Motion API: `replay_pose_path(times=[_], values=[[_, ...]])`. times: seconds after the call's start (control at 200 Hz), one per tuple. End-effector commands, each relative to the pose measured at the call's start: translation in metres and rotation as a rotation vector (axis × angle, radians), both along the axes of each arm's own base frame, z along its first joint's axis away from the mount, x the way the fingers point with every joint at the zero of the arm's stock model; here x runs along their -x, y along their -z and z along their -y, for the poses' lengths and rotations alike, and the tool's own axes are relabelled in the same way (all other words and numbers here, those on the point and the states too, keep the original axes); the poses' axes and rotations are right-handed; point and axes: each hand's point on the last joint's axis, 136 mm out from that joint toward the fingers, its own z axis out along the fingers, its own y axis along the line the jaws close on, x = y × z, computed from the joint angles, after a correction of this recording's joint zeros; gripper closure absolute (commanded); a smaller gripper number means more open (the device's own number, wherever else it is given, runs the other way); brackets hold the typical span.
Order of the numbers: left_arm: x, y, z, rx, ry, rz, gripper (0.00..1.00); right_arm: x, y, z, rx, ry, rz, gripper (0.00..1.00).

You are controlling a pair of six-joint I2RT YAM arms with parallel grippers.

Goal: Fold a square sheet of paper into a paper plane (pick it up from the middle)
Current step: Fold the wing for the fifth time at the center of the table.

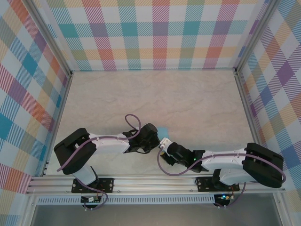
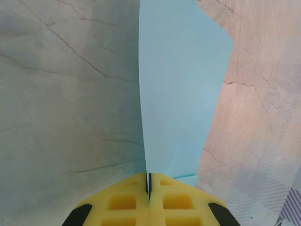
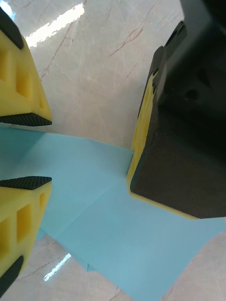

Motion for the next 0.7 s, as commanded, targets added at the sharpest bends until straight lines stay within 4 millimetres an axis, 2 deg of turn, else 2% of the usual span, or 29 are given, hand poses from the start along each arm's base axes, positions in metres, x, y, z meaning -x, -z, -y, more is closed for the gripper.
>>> replay_pose_path(times=[0.0, 0.315, 0.57, 0.695], values=[[-0.002, -0.009, 0.015, 0.042, 0.022, 0.003, 1.00, -0.006, -0.007, -0.005, -0.005, 0.005, 0.052, 0.65], [-0.002, -0.011, 0.014, 0.045, 0.022, 0.007, 1.00, -0.009, -0.012, -0.002, 0.015, -0.009, 0.087, 0.58], [-0.003, -0.013, 0.017, 0.051, 0.024, 0.009, 1.00, -0.012, -0.028, -0.014, 0.006, -0.074, 0.161, 0.58], [-0.003, -0.013, 0.017, 0.051, 0.024, 0.010, 1.00, -0.014, -0.024, -0.013, 0.028, -0.077, 0.178, 0.59]])
